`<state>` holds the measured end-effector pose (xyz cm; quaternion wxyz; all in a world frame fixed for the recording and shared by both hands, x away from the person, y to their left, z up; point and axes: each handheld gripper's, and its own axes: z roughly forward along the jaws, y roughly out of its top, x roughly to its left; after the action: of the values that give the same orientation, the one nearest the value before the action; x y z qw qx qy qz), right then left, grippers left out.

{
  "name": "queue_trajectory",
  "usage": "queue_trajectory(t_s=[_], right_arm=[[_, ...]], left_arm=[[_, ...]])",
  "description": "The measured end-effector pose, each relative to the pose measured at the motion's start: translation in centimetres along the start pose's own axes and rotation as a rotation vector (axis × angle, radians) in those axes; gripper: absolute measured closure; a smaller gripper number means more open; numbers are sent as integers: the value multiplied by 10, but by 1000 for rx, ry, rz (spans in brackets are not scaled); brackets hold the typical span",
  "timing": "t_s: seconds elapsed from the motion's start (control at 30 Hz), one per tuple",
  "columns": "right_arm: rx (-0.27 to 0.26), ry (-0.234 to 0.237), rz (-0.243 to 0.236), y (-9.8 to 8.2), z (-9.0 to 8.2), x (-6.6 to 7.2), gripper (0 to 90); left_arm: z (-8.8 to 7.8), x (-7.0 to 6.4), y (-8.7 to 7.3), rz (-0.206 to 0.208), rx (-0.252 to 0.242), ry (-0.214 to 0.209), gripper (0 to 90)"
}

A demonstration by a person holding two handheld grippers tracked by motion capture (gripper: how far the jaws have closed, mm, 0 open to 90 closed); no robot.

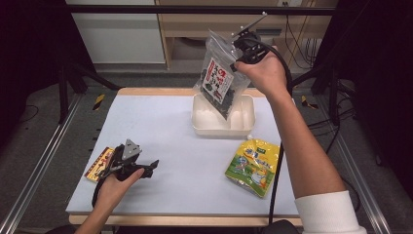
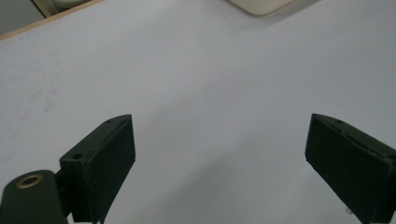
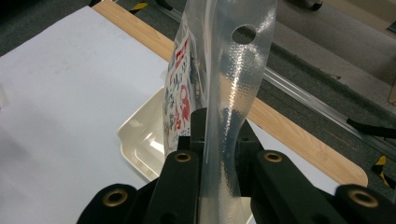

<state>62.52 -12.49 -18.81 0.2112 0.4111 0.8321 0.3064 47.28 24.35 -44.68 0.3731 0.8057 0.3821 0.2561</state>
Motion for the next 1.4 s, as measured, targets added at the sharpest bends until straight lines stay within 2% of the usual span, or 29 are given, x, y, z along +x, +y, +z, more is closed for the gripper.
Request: queue_trajectory(t_s=[0.63, 1.0, 1.33, 1.4], right_arm=[[17, 3, 6, -2, 9, 2, 830], [16, 9, 11, -5, 5, -1, 830], [23, 10, -1, -6, 9, 2, 829], [39, 8, -11, -6, 14, 4, 829]], left_arm=[[0, -1, 0, 2, -1, -5, 83], [0, -1, 0, 2, -1, -8, 83], [0, -1, 0, 5, 1, -8, 83], [1, -1, 0, 6, 4, -9, 83]])
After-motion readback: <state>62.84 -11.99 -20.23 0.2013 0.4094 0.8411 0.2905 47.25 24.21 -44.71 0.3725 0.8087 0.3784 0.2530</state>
